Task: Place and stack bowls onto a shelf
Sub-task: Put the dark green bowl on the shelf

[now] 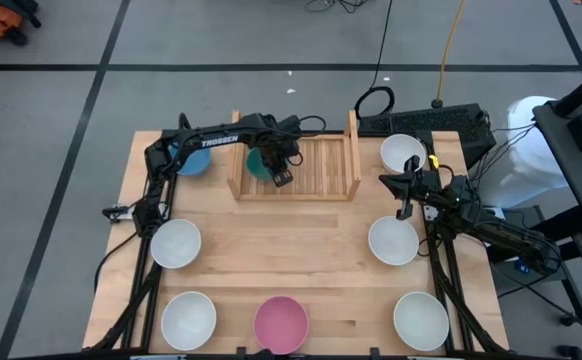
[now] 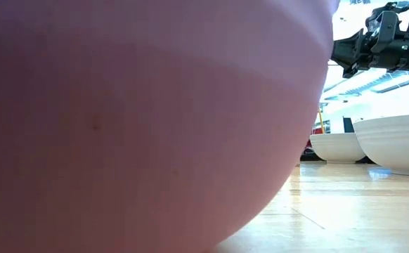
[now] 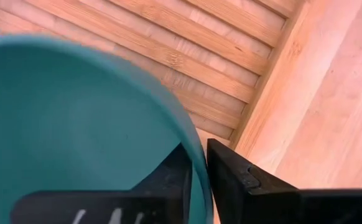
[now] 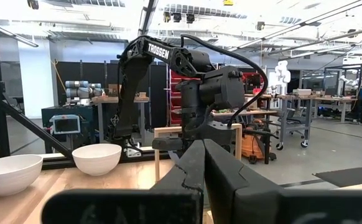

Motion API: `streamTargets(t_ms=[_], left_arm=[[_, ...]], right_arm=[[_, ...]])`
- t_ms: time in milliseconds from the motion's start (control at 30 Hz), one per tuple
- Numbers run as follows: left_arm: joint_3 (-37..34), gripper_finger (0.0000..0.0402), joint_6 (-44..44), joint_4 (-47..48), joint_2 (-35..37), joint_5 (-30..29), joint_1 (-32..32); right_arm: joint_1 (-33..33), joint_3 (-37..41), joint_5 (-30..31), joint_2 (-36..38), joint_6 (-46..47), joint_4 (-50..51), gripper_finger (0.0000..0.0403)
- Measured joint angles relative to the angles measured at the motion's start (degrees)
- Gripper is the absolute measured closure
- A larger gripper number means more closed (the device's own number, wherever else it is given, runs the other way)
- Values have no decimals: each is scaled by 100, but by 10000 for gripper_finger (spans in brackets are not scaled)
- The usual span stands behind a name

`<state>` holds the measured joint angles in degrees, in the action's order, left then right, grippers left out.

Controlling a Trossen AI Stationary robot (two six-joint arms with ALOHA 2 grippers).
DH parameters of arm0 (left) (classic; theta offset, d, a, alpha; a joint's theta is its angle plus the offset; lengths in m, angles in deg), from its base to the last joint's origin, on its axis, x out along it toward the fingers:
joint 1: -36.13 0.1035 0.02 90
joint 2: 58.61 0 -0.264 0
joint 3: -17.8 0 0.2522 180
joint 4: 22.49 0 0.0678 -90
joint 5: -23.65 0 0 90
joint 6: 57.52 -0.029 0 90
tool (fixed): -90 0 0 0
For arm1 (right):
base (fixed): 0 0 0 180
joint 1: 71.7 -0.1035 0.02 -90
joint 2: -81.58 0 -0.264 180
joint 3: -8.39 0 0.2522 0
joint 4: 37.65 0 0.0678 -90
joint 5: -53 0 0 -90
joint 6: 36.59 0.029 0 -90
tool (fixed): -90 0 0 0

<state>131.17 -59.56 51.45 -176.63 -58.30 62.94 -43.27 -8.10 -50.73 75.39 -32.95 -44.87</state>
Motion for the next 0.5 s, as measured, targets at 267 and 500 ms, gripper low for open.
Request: streamTargets(t_ms=[267, 500], left_arm=[[-2, 325, -24, -31, 0, -106, 2], [-2, 324, 116, -20, 0, -106, 0]], right_arm=[[-1, -1, -2, 0, 0, -22, 403], [0, -1, -2, 0, 0, -22, 403]])
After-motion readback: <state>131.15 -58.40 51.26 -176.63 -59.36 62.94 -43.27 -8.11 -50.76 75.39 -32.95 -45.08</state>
